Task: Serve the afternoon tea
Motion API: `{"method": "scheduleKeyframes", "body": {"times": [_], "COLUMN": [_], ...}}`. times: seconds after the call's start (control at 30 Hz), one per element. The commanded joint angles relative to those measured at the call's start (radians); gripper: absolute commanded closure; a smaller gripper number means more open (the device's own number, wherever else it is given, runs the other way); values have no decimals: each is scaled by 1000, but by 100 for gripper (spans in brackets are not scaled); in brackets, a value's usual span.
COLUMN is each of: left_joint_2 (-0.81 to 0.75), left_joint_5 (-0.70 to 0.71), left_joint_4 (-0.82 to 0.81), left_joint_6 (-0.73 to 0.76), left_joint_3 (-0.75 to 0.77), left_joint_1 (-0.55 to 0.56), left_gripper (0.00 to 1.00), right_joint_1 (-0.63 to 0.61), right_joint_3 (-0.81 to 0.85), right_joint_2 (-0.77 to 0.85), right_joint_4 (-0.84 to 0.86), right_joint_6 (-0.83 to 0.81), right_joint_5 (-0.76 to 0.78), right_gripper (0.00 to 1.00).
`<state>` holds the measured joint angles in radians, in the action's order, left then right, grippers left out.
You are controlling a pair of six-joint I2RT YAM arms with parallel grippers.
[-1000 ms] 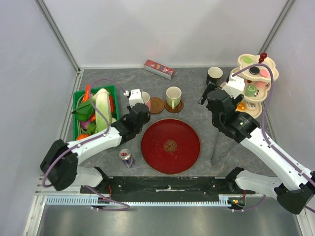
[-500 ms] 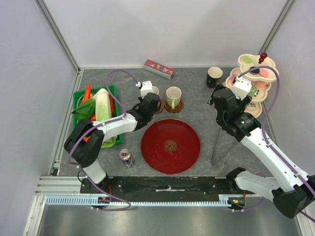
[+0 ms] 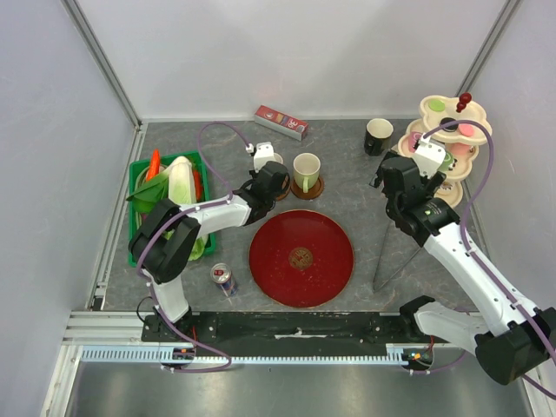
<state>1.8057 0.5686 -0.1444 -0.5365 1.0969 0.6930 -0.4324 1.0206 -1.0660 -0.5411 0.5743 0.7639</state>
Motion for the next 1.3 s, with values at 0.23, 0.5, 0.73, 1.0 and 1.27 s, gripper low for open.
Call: {"method": "scheduleKeyframes", "body": {"times": [0.23, 0.5, 0.73, 1.0, 1.27], "left_joint_2": [-37, -101, -190, -359, -463], "left_joint_5": [25, -9, -6, -19, 20], "left_joint_4": [-23, 2, 45, 42, 36], "left_joint_6": [-66, -63, -65, -54, -51], "left_joint_3": [26, 11, -2, -83, -164], "left_joint_1": [-4, -4, -4, -4, -4], "left_gripper": [42, 7, 5, 3, 2], "right_joint_1": [47, 81, 136, 198, 216], "right_joint_3": [42, 266, 557, 942, 1121], "right_joint_2": [-78, -297, -572, -931, -1118], "right_joint_4": [36, -3, -57, -151, -214], "right_joint_6": [-28, -82, -151, -122, -99], "right_joint_5": [-126, -267, -276, -302, -275], "right_gripper": [2, 2, 2, 2, 4]}}
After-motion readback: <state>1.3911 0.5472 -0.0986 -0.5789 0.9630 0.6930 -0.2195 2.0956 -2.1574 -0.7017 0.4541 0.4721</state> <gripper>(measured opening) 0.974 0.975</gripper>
